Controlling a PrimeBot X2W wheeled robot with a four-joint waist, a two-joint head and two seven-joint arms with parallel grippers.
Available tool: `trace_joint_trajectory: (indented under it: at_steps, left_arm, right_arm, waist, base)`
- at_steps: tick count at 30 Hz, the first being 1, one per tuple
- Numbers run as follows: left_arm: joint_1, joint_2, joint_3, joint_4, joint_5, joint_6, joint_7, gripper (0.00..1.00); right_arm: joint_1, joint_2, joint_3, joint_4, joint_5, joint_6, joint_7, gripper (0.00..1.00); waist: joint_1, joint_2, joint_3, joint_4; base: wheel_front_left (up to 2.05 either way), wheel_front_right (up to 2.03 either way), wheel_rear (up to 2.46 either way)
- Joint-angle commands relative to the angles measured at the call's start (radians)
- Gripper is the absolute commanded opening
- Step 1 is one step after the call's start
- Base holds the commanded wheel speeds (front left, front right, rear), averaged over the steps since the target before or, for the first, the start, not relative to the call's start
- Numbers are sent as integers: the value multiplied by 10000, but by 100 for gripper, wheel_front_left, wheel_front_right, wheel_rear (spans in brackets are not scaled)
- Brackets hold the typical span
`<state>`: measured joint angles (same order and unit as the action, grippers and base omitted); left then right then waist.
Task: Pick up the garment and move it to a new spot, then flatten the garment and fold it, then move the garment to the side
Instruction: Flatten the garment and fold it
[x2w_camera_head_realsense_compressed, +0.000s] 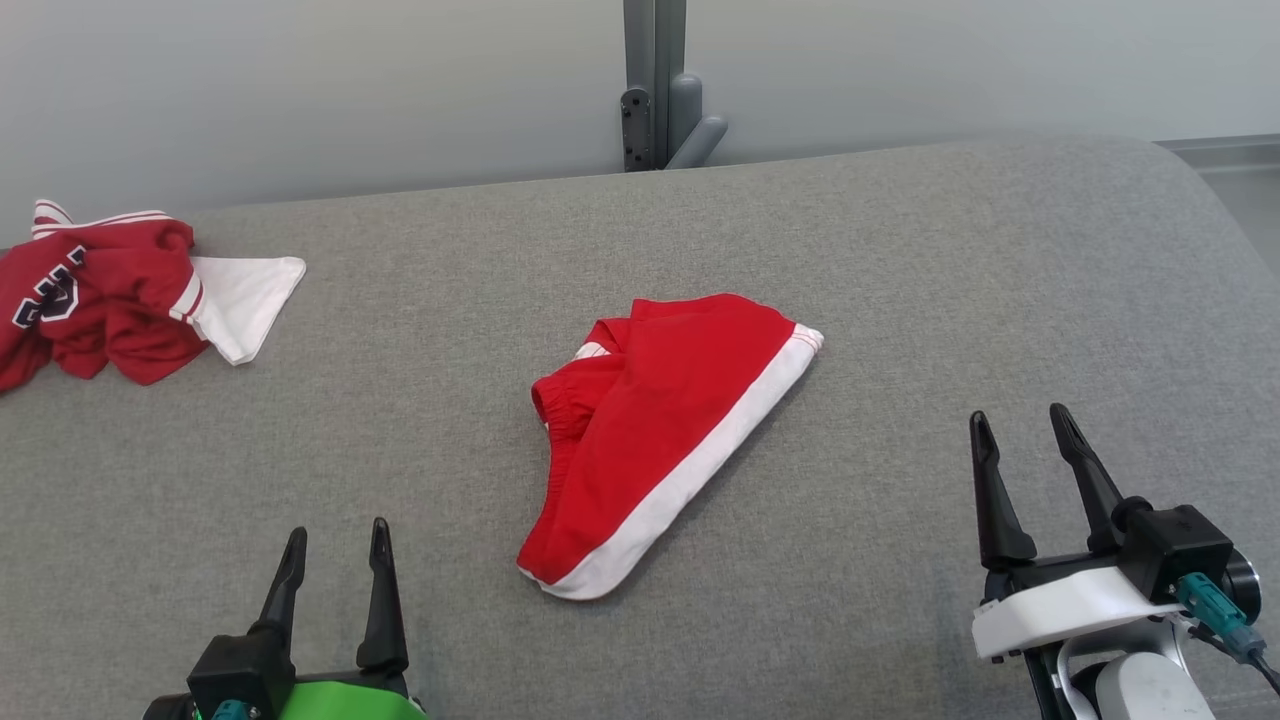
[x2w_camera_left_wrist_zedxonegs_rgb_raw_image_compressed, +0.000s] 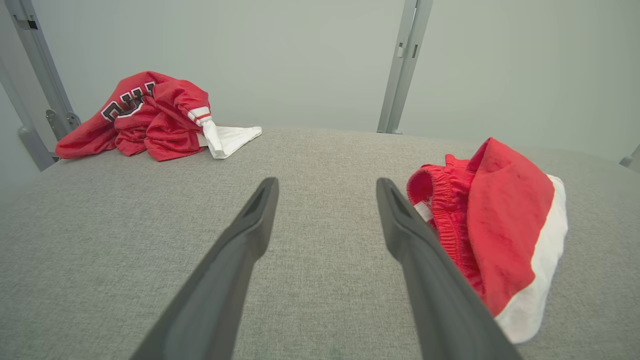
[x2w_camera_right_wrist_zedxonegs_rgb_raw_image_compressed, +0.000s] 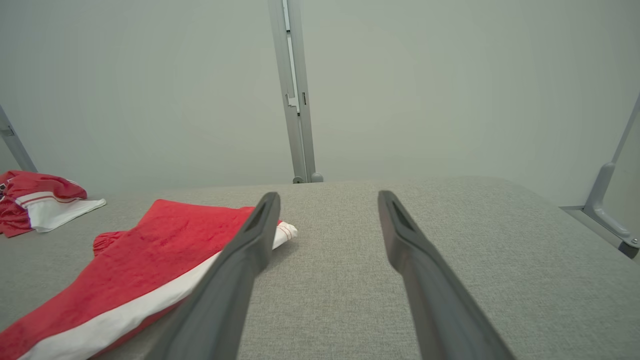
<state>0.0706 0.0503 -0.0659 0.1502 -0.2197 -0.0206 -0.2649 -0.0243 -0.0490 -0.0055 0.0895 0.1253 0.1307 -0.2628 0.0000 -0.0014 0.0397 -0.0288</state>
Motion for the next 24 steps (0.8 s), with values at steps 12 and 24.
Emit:
trace_joint_trajectory:
  at_steps: [12, 24]
  left_arm:
    - [-166, 6, -1035, 1869, 28, -507, 4, 100]
    - [-2044, 16, -2970, 4681, -494, -736, 3, 100]
  right_arm:
    - [-62, -24, -50, -27, 35, 1, -26, 100]
    - [-302, -26, 87, -17, -15, 1, -26, 100]
  waist:
    - [0, 14, 164, -37]
    - [0, 14, 547, -142]
  base:
    - [0, 0, 0]
    - [0, 0, 0]
